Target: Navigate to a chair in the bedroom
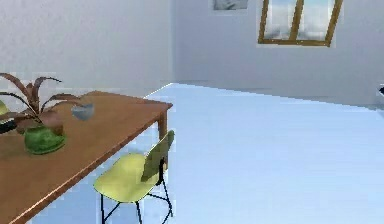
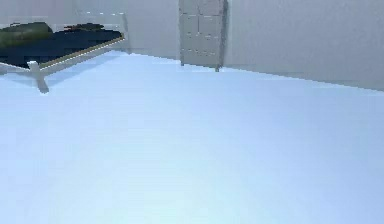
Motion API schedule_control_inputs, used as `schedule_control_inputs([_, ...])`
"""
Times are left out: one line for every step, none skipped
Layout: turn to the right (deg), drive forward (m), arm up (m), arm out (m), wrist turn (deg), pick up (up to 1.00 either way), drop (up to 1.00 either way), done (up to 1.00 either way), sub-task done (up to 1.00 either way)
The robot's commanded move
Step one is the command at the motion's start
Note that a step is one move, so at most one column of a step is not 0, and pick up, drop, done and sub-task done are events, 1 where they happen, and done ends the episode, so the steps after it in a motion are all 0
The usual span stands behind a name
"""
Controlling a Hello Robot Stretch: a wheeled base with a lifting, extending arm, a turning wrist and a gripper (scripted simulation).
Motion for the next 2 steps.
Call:
schedule_control_inputs([-18.0, 0.0, 0.0, 0.0, 0.0, 0.0, 0.0, 0.0, 0.0])
schedule_control_inputs([0.0, 0.0, 0.0, 0.0, 0.0, 0.0, 0.0, 1.0, 0.0])
